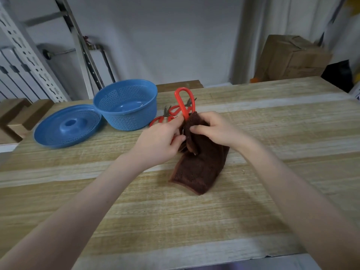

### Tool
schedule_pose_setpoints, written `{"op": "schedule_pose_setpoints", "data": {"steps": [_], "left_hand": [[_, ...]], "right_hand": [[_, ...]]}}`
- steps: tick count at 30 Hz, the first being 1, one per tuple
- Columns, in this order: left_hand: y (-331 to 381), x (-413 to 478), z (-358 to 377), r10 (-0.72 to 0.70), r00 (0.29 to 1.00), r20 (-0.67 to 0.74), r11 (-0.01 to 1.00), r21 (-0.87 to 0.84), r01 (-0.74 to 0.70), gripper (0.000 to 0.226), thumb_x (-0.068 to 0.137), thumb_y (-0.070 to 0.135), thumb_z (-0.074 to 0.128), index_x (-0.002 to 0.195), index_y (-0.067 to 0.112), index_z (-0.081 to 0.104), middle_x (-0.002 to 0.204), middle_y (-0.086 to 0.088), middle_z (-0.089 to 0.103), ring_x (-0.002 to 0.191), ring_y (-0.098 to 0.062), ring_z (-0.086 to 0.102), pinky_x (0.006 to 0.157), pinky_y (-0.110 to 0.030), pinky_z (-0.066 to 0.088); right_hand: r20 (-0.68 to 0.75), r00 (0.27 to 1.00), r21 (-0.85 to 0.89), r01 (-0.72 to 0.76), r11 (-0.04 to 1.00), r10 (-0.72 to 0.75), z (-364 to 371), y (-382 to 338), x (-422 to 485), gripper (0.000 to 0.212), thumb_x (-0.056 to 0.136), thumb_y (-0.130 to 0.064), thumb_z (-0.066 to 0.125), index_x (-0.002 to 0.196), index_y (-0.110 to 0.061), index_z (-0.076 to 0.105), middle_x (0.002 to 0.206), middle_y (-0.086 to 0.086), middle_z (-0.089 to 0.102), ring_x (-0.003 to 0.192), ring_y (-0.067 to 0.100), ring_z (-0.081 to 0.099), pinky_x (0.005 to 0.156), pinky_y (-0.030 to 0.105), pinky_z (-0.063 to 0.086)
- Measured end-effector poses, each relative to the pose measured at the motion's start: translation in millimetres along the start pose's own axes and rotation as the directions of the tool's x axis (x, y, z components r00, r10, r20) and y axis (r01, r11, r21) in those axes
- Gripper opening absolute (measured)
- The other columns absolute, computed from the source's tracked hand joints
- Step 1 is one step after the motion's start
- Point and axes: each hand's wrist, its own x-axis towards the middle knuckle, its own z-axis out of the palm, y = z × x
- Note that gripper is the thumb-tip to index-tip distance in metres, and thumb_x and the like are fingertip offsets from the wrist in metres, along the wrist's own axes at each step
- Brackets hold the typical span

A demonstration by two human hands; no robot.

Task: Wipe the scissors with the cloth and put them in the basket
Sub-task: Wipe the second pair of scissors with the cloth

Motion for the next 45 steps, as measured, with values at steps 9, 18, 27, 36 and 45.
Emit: {"op": "schedule_pose_setpoints", "data": {"steps": [9,18,27,36,45], "left_hand": [[20,9,9,-0.019,1.000,-0.018,0.993,0.118,0.021,0.048,0.093,0.025,0.047,0.139,0.016,0.037,0.095,-0.007,0.067,0.090,-0.033,0.061,0.069,-0.046,0.051],[26,12,12,-0.031,0.999,-0.018,0.991,0.133,0.033,0.049,0.094,0.029,0.047,0.141,0.021,0.034,0.089,-0.001,0.068,0.086,-0.030,0.063,0.063,-0.041,0.049],[27,11,9,-0.045,0.999,-0.005,0.999,0.029,0.045,0.049,0.094,0.025,0.052,0.140,0.021,0.039,0.075,0.014,0.061,0.089,-0.025,0.062,0.069,-0.042,0.052],[30,11,13,-0.074,0.997,-0.027,0.991,0.108,0.077,0.040,0.094,0.027,0.048,0.132,0.020,0.040,0.092,-0.003,0.066,0.087,-0.032,0.061,0.060,-0.036,0.042],[31,10,11,-0.064,0.998,-0.012,0.995,0.072,0.065,0.043,0.095,0.028,0.050,0.136,0.021,0.040,0.083,0.007,0.067,0.084,-0.026,0.062,0.061,-0.038,0.049]], "right_hand": [[-0.368,0.910,0.212,-0.119,0.970,0.192,14,-7,0,0.027,0.077,-0.013,0.068,0.052,-0.019,0.060,0.054,-0.006,0.055,0.056,0.008,0.052,0.058,0.026,0.041],[-0.359,0.884,0.359,-0.167,0.918,0.301,9,-9,-3,0.030,0.070,-0.013,0.066,0.076,0.016,0.061,0.069,0.009,0.052,0.067,0.017,0.049,0.065,0.031,0.038],[-0.240,0.924,0.280,-0.230,0.932,0.299,-6,-9,-8,0.030,0.082,-0.003,0.060,0.054,-0.014,0.063,0.046,-0.006,0.058,0.043,0.004,0.053,0.047,0.016,0.042],[-0.284,0.897,0.247,-0.274,0.929,0.340,0,-14,-8,0.008,0.074,-0.011,0.069,0.068,-0.007,0.068,0.061,0.001,0.060,0.059,0.011,0.057,0.060,0.025,0.044],[-0.320,0.889,0.242,-0.258,0.935,0.328,-1,-13,-9,0.014,0.078,-0.009,0.065,0.072,0.003,0.069,0.062,0.007,0.057,0.060,0.017,0.054,0.059,0.027,0.042]]}}
